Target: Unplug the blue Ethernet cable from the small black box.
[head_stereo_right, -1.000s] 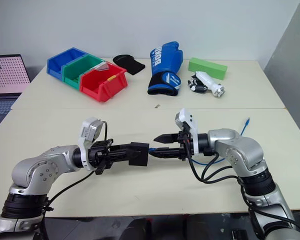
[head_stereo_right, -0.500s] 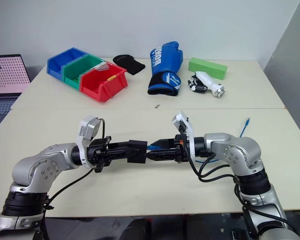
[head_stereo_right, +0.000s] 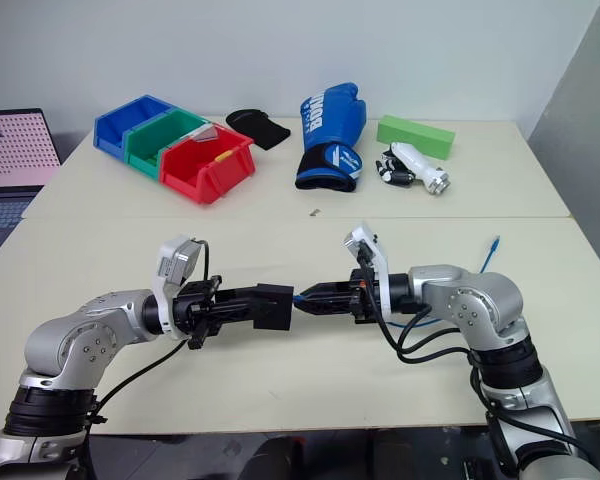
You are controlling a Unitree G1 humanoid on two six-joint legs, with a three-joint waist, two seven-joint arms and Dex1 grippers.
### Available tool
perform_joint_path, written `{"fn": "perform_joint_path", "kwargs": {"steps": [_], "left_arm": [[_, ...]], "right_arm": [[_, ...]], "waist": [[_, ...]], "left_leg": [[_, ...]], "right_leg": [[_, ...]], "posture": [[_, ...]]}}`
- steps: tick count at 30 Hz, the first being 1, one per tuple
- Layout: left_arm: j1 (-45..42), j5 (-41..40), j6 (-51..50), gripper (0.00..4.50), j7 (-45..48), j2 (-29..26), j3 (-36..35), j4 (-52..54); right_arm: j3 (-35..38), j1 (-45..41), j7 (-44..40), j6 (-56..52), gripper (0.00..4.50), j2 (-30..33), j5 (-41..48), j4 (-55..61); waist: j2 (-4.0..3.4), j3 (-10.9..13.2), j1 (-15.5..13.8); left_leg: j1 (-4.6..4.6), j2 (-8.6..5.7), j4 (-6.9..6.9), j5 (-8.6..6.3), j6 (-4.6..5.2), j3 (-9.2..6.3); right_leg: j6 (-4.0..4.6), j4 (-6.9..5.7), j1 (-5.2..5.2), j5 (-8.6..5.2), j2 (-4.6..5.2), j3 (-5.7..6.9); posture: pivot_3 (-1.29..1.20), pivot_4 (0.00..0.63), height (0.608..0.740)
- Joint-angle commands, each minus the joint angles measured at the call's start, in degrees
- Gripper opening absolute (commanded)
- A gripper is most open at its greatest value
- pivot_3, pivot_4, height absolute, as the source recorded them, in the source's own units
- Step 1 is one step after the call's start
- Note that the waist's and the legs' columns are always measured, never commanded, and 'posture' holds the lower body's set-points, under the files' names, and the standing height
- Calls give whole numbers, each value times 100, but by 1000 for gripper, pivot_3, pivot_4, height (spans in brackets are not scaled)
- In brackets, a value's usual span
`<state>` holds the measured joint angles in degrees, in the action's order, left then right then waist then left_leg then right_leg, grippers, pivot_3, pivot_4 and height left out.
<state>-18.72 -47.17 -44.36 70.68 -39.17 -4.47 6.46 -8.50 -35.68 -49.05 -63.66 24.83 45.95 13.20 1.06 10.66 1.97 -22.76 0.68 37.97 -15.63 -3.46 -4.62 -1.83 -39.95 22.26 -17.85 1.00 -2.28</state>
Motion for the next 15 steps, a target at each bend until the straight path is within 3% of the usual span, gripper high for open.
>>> {"fn": "perform_joint_path", "kwargs": {"steps": [1, 15], "left_arm": [[-27, -29, 105, 773, -20, -4, -133, 101], [59, 10, 184, 773, -87, 1, -245, 75]], "right_arm": [[-79, -131, -195, 140, 71, 62, -15, 98], [-129, -19, -220, -99, 54, 241, -26, -39]], "waist": [[0, 0, 0], [0, 0, -2]], "left_leg": [[0, 0, 0, 0, 0, 0], [0, 1, 0, 0, 0, 0]], "right_leg": [[0, 0, 0, 0, 0, 0], [0, 0, 0, 0, 0, 0]], "posture": [[0, 150, 740], [0, 150, 740]]}}
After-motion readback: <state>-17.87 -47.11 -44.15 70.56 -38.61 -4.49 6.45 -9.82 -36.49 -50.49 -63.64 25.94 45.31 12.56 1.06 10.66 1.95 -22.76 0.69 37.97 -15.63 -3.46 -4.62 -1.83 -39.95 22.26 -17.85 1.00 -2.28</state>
